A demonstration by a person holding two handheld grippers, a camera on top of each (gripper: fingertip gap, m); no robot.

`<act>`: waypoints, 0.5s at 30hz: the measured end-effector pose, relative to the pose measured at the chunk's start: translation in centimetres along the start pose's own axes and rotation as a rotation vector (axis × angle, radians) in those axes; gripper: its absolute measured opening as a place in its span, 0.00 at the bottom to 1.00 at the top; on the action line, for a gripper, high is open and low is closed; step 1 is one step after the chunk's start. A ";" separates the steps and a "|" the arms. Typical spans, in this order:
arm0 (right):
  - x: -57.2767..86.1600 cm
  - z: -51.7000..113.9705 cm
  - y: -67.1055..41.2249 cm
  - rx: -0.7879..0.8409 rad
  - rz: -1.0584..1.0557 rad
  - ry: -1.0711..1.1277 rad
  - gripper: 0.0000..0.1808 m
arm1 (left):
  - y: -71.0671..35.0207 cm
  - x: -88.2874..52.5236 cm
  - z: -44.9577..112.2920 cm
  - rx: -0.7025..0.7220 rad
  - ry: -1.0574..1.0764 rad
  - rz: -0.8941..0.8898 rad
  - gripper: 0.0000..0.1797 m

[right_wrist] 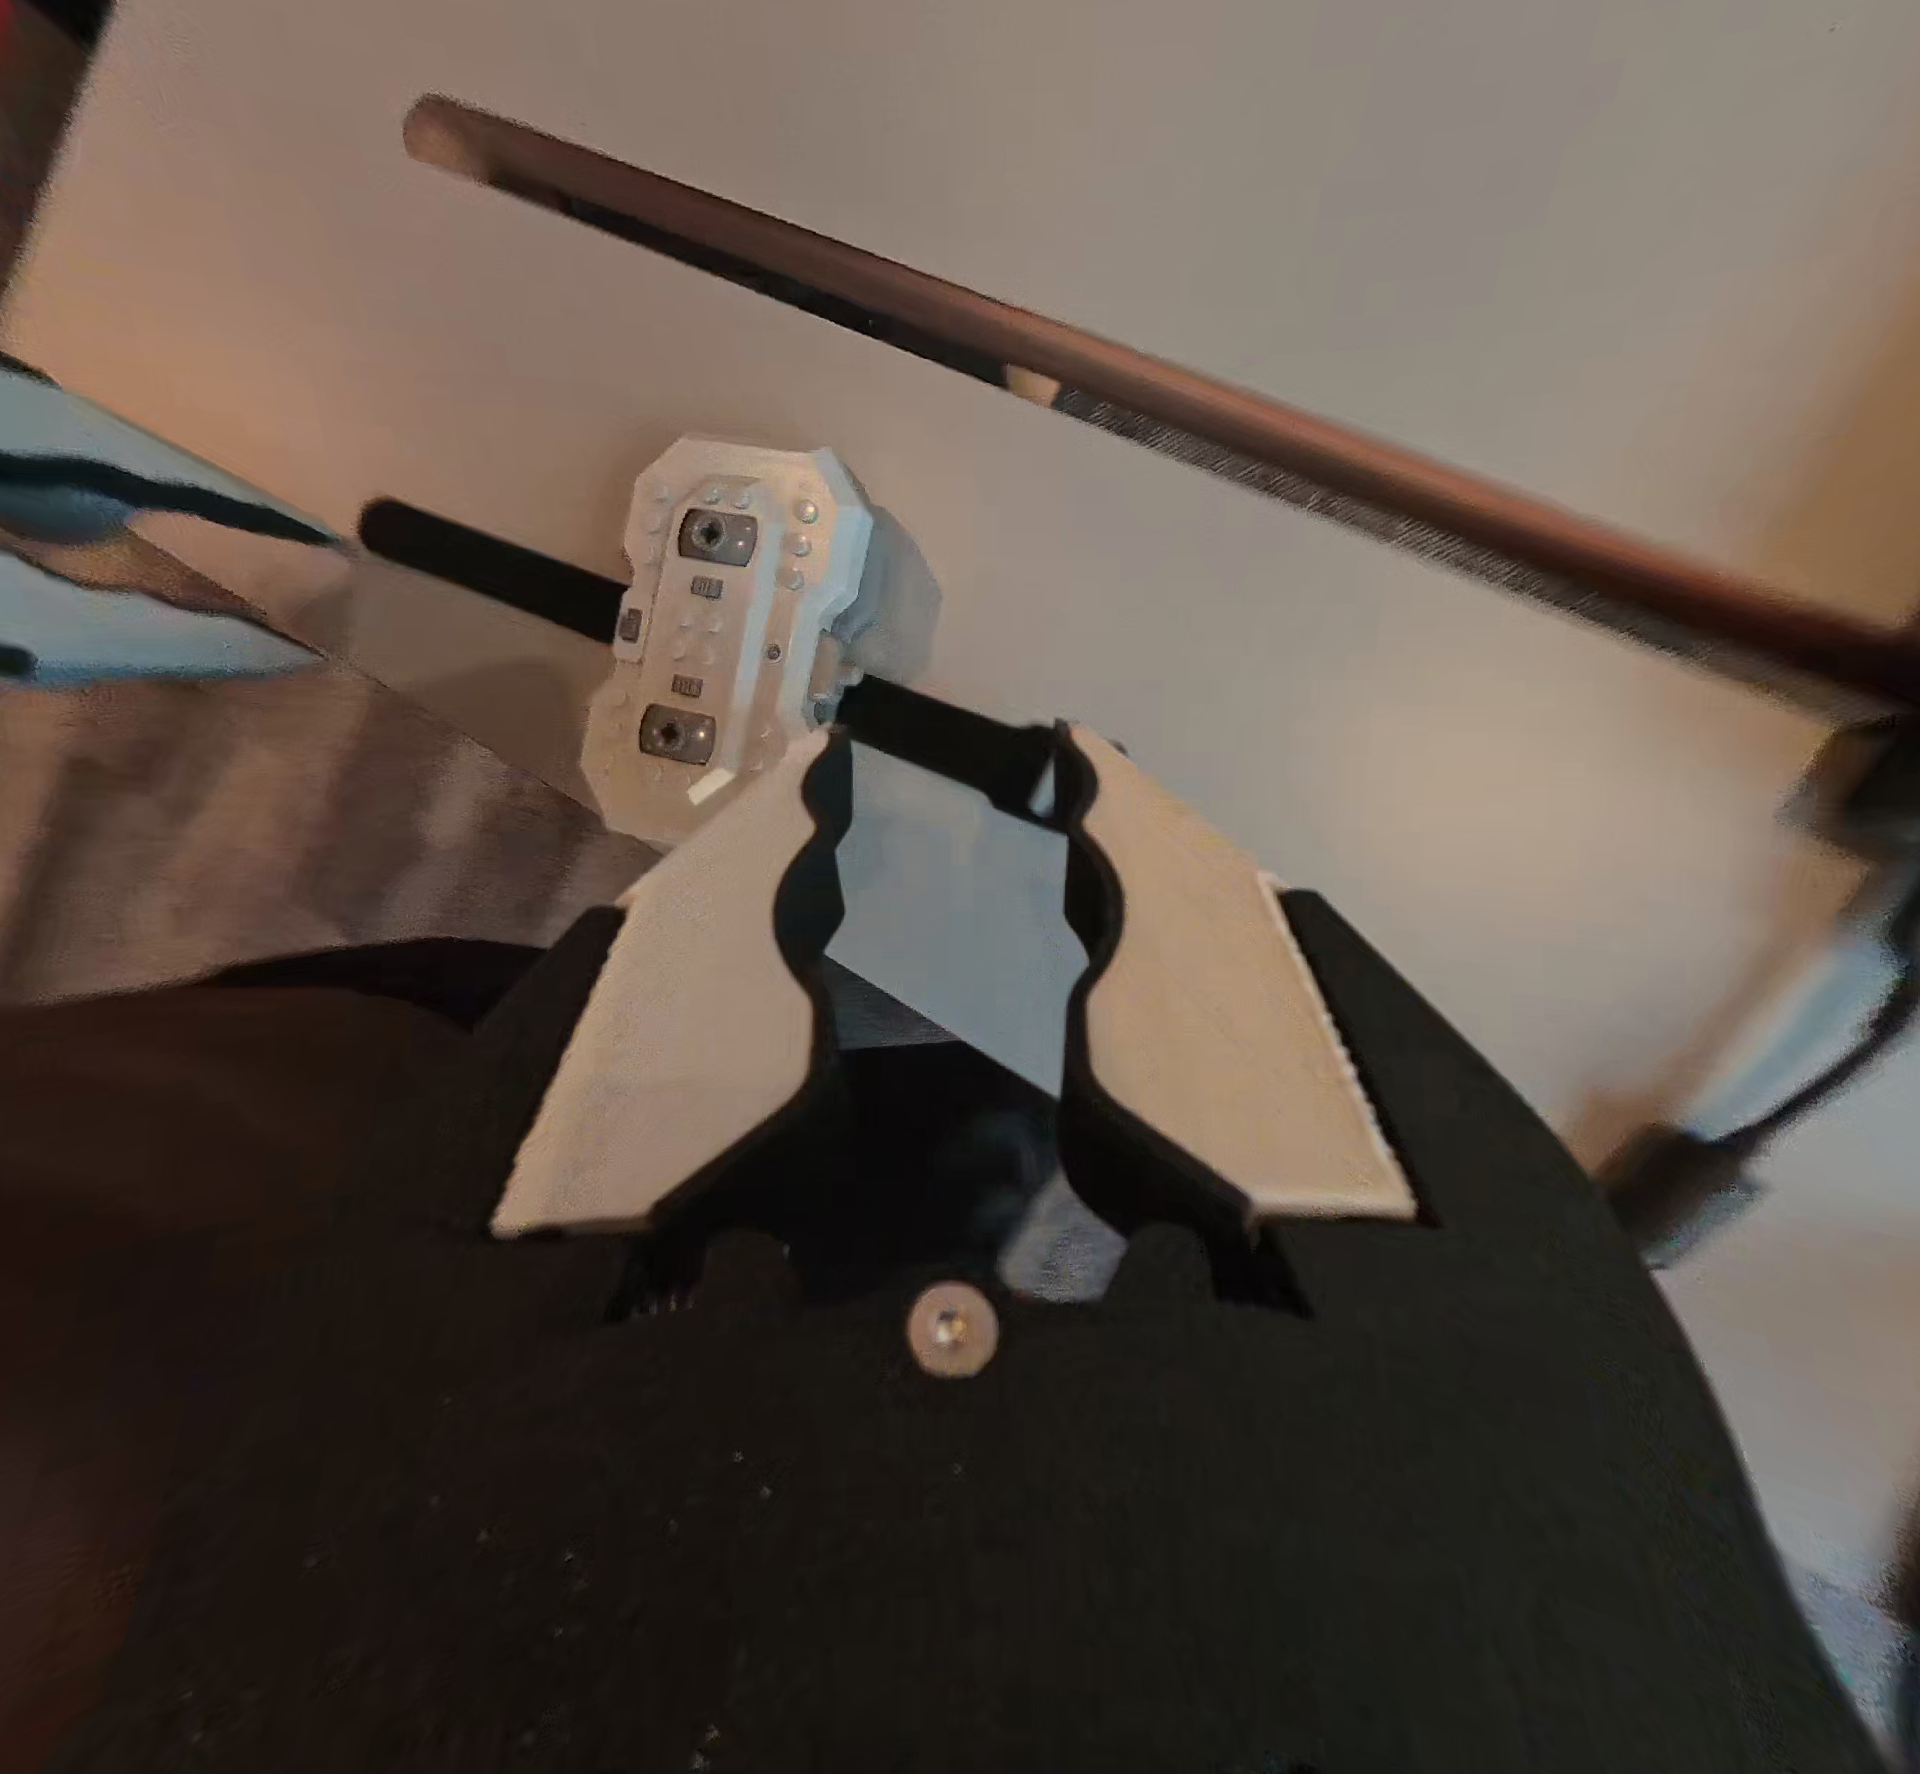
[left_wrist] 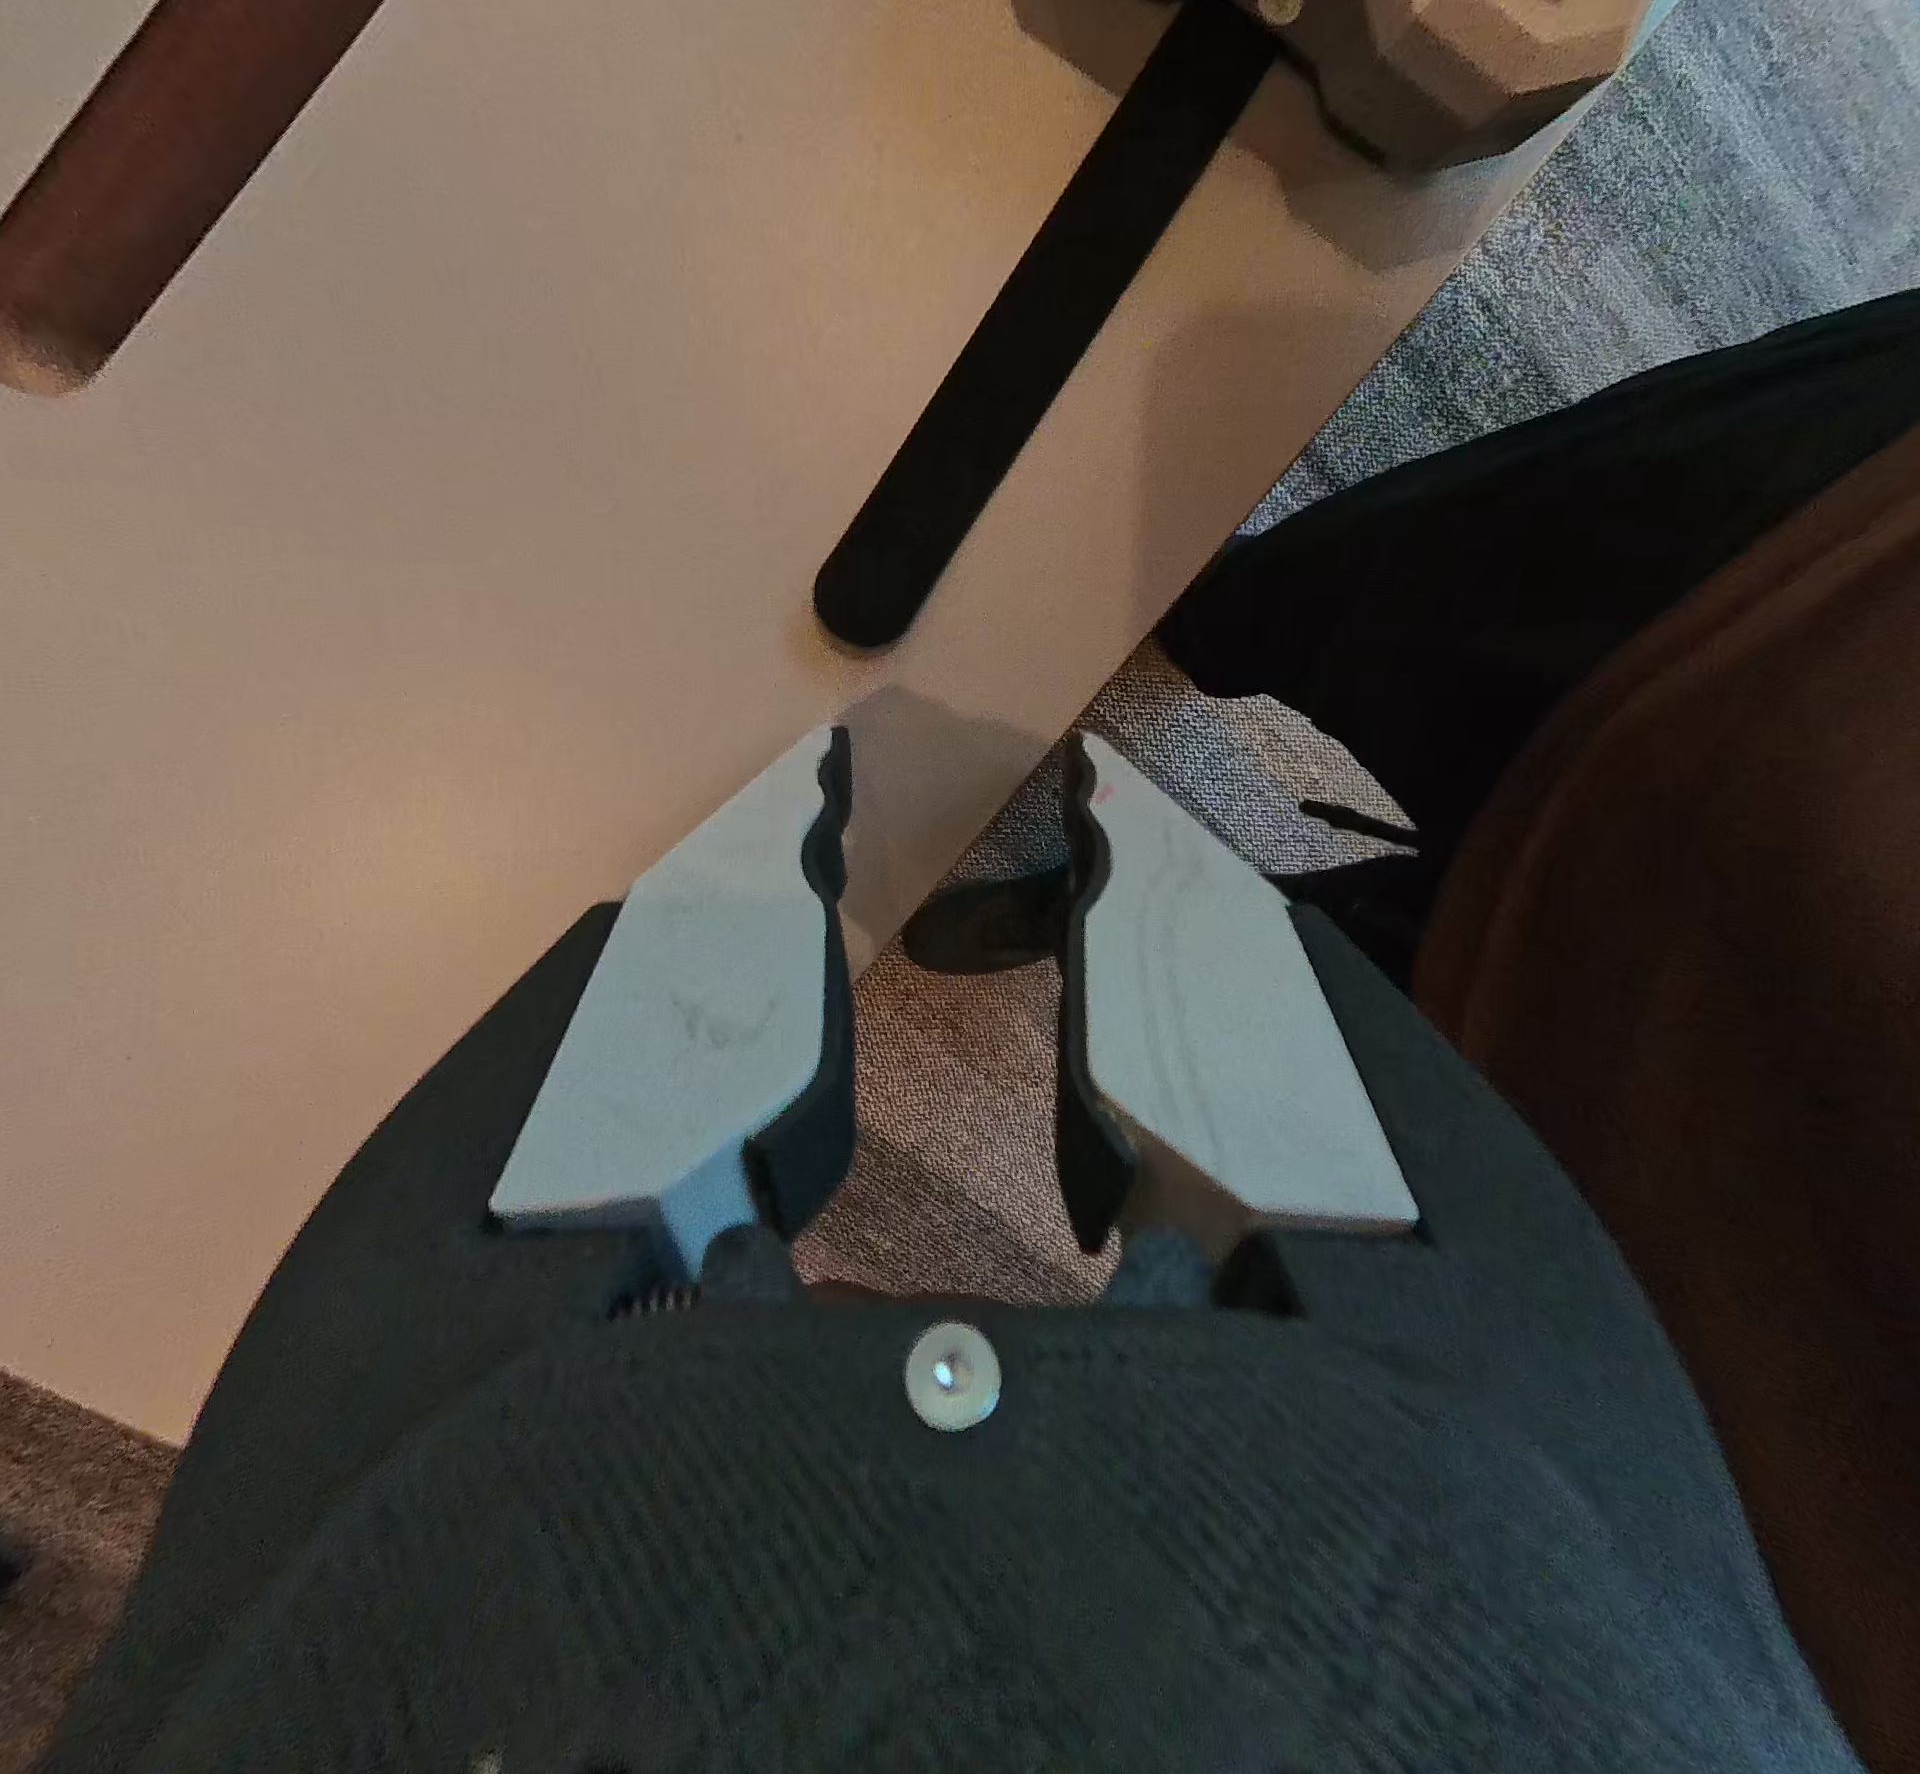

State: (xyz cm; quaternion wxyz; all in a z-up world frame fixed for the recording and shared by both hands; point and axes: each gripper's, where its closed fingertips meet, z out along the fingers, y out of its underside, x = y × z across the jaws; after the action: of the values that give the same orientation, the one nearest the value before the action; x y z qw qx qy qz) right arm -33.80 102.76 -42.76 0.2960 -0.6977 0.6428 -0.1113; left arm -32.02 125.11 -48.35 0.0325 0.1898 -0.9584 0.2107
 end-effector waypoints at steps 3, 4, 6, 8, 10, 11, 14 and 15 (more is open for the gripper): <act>-1.0 -0.3 -0.7 -0.019 -0.142 0.055 0.21 | 0.0 0.1 -0.2 0.026 0.035 -0.075 0.21; -1.4 -0.5 -1.2 -0.008 -0.166 0.066 0.22 | -0.2 0.0 -0.2 0.036 0.048 -0.110 0.21; -2.6 -0.9 -2.4 0.026 -0.234 0.076 0.23 | -0.6 -0.6 -0.1 0.055 0.053 -0.167 0.21; -5.3 -0.6 -3.1 0.016 -0.317 0.028 0.22 | -1.1 -0.9 0.0 0.075 0.072 -0.199 0.21; -6.9 0.4 -3.2 -0.014 -0.418 0.033 0.22 | -1.9 -0.7 0.2 0.105 0.124 -0.249 0.20; -7.3 0.8 -3.2 -0.020 -0.443 0.039 0.21 | -2.3 -0.5 0.3 0.113 0.155 -0.281 0.19; -9.2 1.6 -3.0 -0.028 -0.390 -0.092 0.23 | -3.0 -0.5 0.4 0.105 0.233 -0.374 0.18; -10.4 2.0 -2.5 -0.050 -0.384 -0.172 0.23 | -3.0 -0.5 0.4 0.103 0.243 -0.388 0.17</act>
State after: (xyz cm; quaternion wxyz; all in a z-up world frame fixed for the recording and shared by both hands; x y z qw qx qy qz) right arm -32.24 113.32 -40.62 0.3058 -0.8213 0.4732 -0.0898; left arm -30.40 122.64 -47.63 0.1779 0.3451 -0.8810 0.2703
